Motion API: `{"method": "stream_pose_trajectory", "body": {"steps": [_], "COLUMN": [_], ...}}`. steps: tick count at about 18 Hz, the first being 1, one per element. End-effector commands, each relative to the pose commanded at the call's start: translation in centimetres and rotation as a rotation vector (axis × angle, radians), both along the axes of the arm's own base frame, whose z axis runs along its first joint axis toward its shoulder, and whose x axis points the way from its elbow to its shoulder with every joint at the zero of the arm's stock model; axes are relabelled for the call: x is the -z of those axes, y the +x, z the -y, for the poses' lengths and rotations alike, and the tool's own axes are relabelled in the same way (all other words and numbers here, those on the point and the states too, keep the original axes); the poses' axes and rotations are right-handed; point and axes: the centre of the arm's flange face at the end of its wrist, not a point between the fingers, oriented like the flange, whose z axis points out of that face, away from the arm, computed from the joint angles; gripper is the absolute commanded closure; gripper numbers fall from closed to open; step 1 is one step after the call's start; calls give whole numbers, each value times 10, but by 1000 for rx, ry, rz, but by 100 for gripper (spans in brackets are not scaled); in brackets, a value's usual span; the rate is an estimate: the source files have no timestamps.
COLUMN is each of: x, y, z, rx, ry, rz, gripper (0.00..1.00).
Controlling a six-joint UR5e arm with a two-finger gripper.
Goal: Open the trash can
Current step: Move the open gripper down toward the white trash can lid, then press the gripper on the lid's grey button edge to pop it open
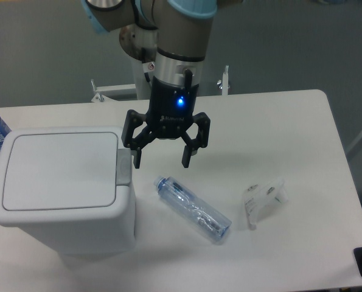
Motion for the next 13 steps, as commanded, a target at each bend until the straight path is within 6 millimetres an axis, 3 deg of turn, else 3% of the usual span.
{"method": "stream_pose_trajectory", "body": {"steps": [13], "x": [11], "y": [9], "z": [-3], "rx": [15], "ry": [-16], "rz": [15], "gripper": [0]}}
